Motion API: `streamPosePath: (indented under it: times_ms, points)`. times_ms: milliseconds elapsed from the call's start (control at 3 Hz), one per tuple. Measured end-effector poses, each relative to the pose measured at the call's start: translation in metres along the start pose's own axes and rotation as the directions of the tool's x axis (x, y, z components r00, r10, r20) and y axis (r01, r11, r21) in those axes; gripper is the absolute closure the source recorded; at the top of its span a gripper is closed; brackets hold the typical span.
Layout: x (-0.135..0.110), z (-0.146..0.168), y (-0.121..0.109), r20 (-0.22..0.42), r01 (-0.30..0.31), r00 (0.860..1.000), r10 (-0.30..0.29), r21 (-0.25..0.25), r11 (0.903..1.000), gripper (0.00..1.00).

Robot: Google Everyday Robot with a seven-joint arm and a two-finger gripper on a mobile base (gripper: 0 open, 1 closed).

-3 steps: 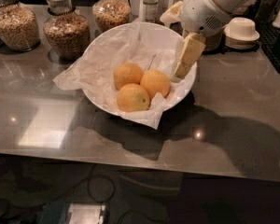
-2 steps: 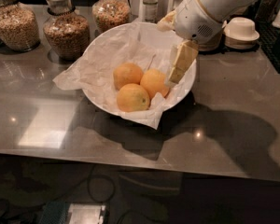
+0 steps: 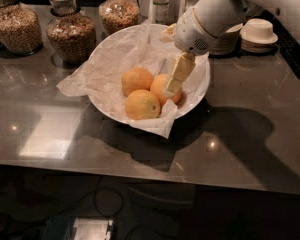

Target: Pick orange from white bowl

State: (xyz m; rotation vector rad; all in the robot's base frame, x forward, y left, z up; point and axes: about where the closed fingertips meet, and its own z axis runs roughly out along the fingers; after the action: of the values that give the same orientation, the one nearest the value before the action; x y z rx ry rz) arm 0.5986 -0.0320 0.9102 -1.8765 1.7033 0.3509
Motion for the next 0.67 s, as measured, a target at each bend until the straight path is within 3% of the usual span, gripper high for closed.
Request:
streamPosePath:
  times_ms: [333, 667]
  points:
    - [-0.0002, 0.0002, -0.0003, 0.001, 0.000, 1.000, 0.000, 0.001, 1.0000, 0.00]
    - [-0.0003, 0.0002, -0.0003, 0.001, 0.000, 1.000, 0.000, 0.001, 1.0000, 0.19]
